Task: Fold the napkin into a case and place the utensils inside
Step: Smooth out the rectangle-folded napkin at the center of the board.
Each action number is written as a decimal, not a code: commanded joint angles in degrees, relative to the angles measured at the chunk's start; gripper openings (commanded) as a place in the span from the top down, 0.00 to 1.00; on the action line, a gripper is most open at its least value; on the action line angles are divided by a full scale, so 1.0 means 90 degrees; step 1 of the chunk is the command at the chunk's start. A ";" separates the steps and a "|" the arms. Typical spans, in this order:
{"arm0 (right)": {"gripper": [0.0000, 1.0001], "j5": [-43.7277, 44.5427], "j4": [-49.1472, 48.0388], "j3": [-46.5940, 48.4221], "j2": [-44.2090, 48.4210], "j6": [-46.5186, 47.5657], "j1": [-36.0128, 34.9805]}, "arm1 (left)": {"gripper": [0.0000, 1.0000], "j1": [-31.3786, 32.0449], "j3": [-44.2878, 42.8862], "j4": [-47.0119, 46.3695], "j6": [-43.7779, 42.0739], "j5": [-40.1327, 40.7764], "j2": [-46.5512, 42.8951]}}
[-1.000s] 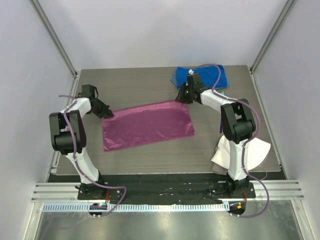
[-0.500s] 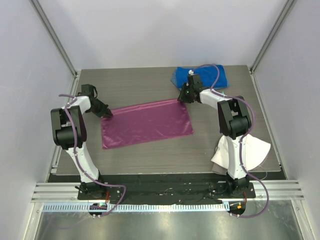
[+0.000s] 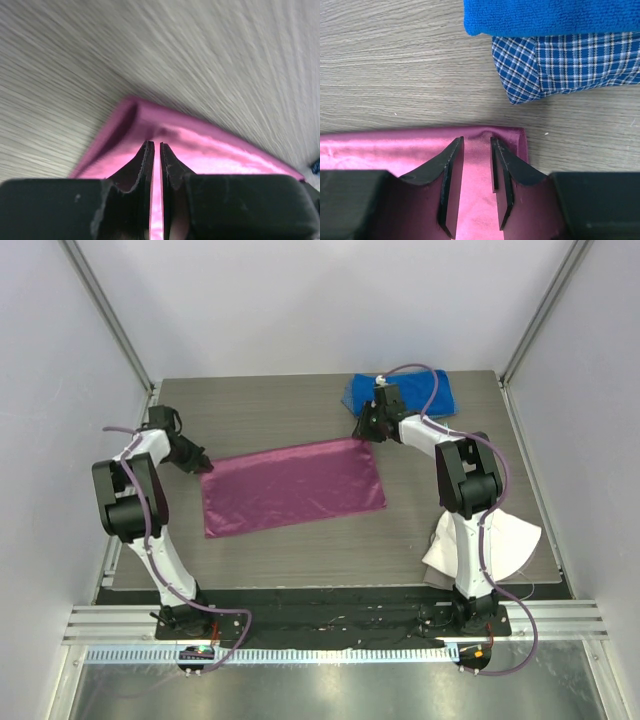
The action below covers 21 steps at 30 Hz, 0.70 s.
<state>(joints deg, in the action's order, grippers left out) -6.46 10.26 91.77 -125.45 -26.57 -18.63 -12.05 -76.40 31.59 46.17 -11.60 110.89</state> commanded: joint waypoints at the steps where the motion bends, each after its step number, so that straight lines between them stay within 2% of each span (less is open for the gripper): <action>1: 0.64 0.0209 -0.0105 0.0350 0.0062 0.0217 0.0000 | 0.87 -0.0164 -0.0270 0.0132 -0.0188 0.0155 0.0276; 8: 0.64 0.0366 -0.0046 0.0829 -0.0495 0.0637 0.0000 | 0.87 -0.0281 -0.0642 0.0210 -0.0384 0.0243 0.0627; 14: 0.63 0.0337 0.0129 0.1171 -0.0778 0.0921 0.0010 | 0.83 -0.0311 -0.0632 -0.0004 -0.0521 -0.0029 0.0618; 21: 0.58 0.0356 0.0197 0.1171 -0.0310 0.0931 -0.0117 | 0.77 -0.0214 -0.0271 -0.0375 -0.0229 -0.0488 -0.0327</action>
<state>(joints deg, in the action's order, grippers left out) -4.75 11.11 100.36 -132.09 -19.53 -18.87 -14.24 -79.55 31.42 43.07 -12.78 114.80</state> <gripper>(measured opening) 0.395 0.215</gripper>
